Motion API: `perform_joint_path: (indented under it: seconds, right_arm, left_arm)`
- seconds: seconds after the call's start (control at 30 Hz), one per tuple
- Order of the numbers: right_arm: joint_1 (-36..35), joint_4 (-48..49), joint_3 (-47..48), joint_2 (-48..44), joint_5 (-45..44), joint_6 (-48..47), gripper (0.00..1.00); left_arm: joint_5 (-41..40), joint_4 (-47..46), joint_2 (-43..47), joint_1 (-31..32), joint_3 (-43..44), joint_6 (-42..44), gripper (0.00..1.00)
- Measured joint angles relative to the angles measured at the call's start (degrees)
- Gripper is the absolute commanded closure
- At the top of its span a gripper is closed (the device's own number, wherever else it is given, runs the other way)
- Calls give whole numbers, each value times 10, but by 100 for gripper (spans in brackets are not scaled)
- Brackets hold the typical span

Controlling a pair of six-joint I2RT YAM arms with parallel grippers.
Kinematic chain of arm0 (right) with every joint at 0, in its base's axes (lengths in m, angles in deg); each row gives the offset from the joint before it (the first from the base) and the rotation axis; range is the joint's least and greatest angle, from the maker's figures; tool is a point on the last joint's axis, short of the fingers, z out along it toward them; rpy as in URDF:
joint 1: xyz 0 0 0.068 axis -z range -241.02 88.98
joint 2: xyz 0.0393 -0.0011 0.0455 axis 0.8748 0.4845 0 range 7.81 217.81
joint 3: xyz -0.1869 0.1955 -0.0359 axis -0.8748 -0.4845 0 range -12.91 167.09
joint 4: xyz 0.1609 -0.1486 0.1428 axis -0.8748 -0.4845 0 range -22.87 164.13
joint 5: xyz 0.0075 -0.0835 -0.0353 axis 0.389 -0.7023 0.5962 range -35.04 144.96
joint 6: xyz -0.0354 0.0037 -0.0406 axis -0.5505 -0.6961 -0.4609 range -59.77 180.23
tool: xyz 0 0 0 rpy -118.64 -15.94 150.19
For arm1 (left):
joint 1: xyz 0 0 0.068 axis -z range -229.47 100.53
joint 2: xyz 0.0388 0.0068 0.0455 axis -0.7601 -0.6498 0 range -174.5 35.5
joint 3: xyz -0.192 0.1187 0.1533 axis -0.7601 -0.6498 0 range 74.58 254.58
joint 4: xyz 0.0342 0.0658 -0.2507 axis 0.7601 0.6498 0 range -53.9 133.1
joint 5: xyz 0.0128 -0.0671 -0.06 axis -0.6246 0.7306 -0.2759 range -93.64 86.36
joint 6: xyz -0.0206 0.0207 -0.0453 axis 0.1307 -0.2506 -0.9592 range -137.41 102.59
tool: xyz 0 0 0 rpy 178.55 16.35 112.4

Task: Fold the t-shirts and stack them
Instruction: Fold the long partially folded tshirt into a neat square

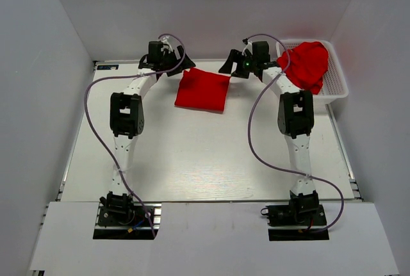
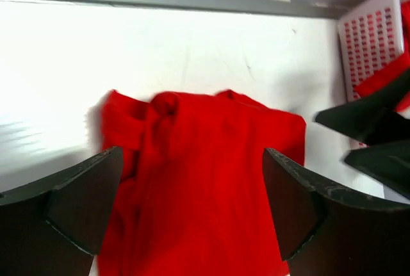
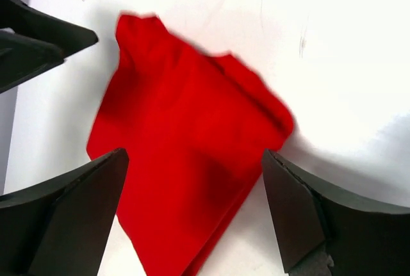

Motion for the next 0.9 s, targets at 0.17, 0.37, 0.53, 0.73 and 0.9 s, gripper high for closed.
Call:
perform_joint_path:
  seconds: [0.17,0.37,0.53,0.73,0.9]
  right_arm:
    - [10,21,19,-11,3,-5,10]
    - [13,16,-93,-109,4,-36,10]
    - [10,2,-158,-148,13,-66,10]
    - [7,-15,-238,-179,6,-86,10]
    - [9,-29,-279,-213,-8,-104,10]
  left_arm:
    - [-33,-11,1,-14,3,8,0]
    - [-49,8,42,-16,-48,98,0]
    - [-45,52,45,0,-61,183,0]
    - [-46,102,43,16,-62,266,0]
    - [-83,120,37,30,-62,303,10]
